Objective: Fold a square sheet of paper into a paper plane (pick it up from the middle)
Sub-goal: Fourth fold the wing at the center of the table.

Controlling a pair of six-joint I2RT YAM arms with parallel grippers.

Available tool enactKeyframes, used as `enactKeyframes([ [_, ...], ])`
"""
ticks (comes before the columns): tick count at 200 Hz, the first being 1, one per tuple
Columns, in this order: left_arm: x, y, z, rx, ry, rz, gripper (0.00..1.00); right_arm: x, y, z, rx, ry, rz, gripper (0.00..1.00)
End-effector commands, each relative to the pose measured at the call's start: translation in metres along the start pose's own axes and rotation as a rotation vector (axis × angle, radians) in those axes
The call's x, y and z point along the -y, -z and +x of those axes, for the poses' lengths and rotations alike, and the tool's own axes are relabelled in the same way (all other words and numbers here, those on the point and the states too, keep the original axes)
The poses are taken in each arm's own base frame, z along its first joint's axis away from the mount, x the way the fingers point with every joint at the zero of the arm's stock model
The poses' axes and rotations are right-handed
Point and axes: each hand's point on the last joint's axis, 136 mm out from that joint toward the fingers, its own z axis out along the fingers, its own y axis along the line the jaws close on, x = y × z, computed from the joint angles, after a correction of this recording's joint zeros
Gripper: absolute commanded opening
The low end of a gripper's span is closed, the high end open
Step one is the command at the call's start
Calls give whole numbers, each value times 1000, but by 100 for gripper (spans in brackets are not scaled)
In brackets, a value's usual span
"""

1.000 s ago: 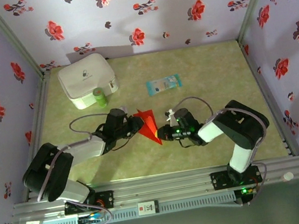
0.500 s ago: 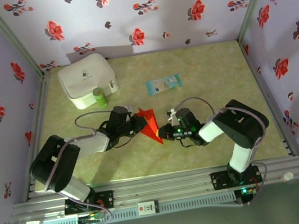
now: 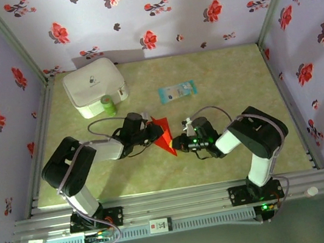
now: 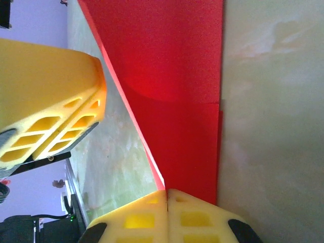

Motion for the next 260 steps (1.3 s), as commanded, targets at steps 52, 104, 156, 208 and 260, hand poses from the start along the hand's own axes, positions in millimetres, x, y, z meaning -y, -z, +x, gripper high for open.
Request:
enactKeyframes([
  [52, 6, -1, -3, 13, -43, 23, 11, 6, 0, -1, -4, -89, -53, 0],
  [104, 6, -8, -2, -6, -55, 24, 11, 10, 3, -2, 2, -118, -73, 0],
  [156, 9, -16, -6, -6, -60, 31, 11, 14, 5, -4, 2, -131, -61, 0],
  [208, 4, -22, -7, -11, -56, 12, 11, 18, 5, -5, -3, -143, -46, 0],
  [260, -4, -27, -11, 4, -53, -19, 11, 21, 4, -4, -16, -149, -33, 0],
])
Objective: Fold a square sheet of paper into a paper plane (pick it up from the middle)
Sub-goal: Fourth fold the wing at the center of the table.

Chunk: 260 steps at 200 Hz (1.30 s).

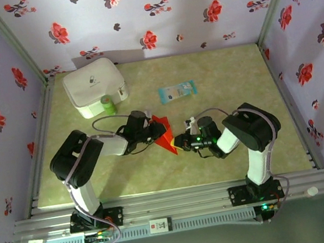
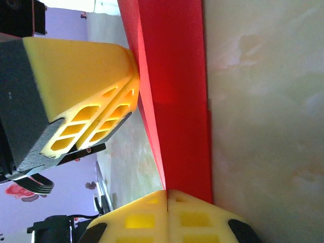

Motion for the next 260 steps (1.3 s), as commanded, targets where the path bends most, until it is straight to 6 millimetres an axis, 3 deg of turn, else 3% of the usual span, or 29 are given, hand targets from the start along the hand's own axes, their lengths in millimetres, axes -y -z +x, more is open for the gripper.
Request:
enactKeyframes([
  [1, 3, -5, -6, 16, -38, 0, 11, 17, 1, 1, -7, -40, 55, 0],
  [260, -15, -21, -13, -12, -48, -83, 10, 26, -3, 4, -53, -71, 105, 0],
])
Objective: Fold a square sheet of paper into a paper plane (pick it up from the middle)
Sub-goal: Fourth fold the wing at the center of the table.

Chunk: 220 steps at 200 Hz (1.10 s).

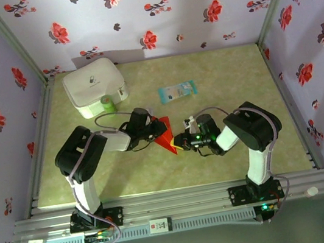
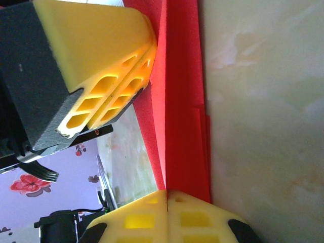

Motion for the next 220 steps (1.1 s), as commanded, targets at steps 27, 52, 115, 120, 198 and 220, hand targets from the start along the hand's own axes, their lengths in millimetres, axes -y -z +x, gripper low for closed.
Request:
enactKeyframes([
  [27, -12, -9, -1, -23, -23, -42, 10, 26, -1, 2, 2, -44, 95, 0],
  [52, -16, -11, 1, -34, -25, -55, 10, 26, -1, 2, 3, -45, 96, 0],
  [115, -29, -14, 12, -79, -23, -87, 10, 10, 2, -2, 12, -38, 66, 7],
  [120, -29, -15, 13, -80, -22, -89, 10, 8, 3, -2, 11, -34, 67, 9],
  [198, -31, -12, 15, -84, -23, -89, 9, 9, 11, 16, -55, 34, 207, 19],
  [220, -30, -11, 15, -84, -24, -86, 9, 10, 10, 19, -64, 49, 236, 21],
])
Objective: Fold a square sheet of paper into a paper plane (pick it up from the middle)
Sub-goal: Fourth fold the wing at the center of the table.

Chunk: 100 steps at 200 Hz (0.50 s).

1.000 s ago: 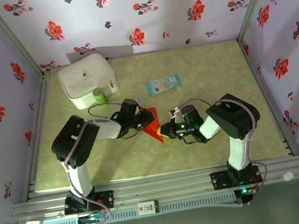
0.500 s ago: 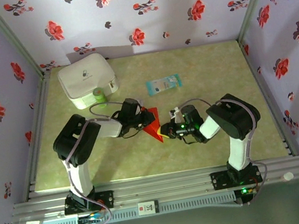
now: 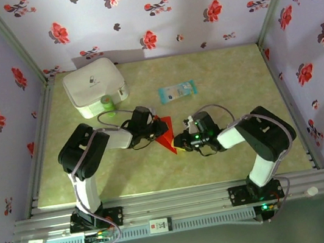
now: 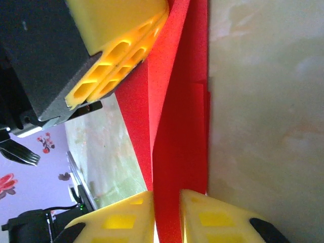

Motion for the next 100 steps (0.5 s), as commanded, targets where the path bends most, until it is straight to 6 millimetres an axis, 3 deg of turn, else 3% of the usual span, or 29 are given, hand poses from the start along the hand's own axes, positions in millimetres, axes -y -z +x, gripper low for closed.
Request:
enactKeyframes([
  [1, -27, -3, 14, -48, 14, -76, 9, 11, 0, 11, -34, 16, 84, 21],
  [47, -26, -2, 13, -45, 16, -71, 9, 21, -2, 18, -66, 42, 197, 18],
  [100, -26, -1, 14, -42, 15, -69, 9, 22, 0, 25, -70, 20, 186, 11],
])
